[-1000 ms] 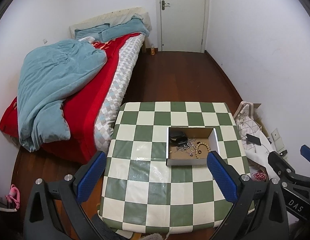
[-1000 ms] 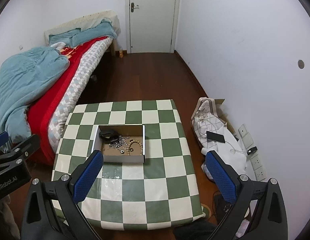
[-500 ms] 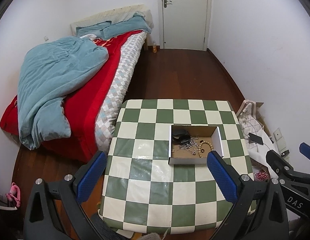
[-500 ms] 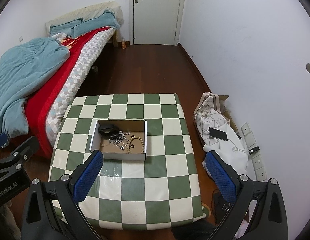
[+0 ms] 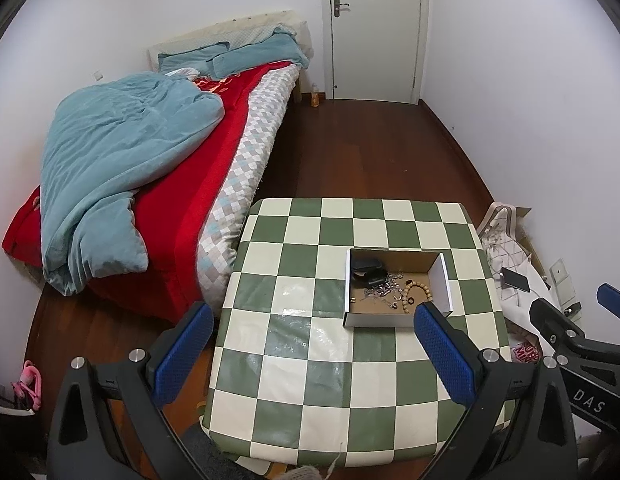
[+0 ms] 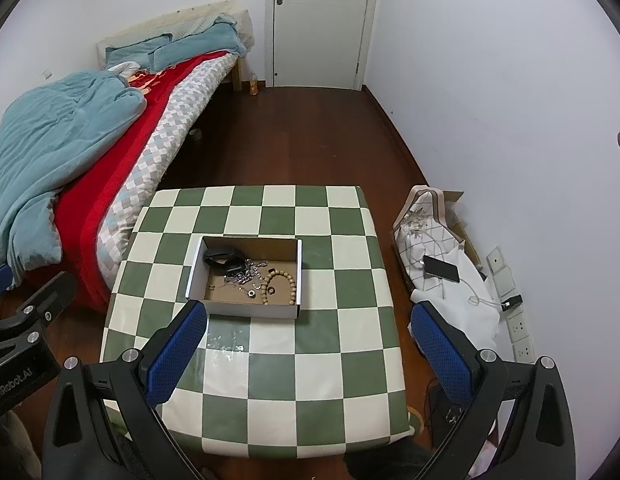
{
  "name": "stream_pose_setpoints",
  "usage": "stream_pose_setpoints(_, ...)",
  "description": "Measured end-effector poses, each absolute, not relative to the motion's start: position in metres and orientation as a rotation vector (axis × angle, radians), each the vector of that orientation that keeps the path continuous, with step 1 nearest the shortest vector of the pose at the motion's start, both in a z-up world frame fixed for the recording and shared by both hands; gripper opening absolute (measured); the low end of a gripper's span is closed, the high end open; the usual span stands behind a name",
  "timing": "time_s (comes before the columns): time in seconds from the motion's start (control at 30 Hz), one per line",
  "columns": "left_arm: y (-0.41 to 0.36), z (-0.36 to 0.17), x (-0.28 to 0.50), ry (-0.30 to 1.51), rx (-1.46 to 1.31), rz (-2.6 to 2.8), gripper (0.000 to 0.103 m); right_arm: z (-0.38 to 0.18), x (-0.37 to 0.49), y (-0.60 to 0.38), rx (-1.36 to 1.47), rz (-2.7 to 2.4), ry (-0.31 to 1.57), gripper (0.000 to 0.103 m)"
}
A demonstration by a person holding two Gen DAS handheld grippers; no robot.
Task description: Organize jewelry
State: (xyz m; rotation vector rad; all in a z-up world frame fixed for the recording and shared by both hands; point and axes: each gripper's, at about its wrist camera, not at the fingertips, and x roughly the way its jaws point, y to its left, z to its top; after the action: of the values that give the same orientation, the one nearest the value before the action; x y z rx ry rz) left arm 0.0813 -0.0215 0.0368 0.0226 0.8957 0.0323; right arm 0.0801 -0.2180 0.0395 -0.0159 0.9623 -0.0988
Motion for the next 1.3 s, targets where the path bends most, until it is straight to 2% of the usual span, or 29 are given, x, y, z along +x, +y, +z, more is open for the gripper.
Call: stream_pose_setpoints(1.3,-0.0211,0.0435,0.0739,0.861,0.04,0.029,0.103,0.0479,0.0794,-0.2214,-0.003,-0.104,0.954,0.103)
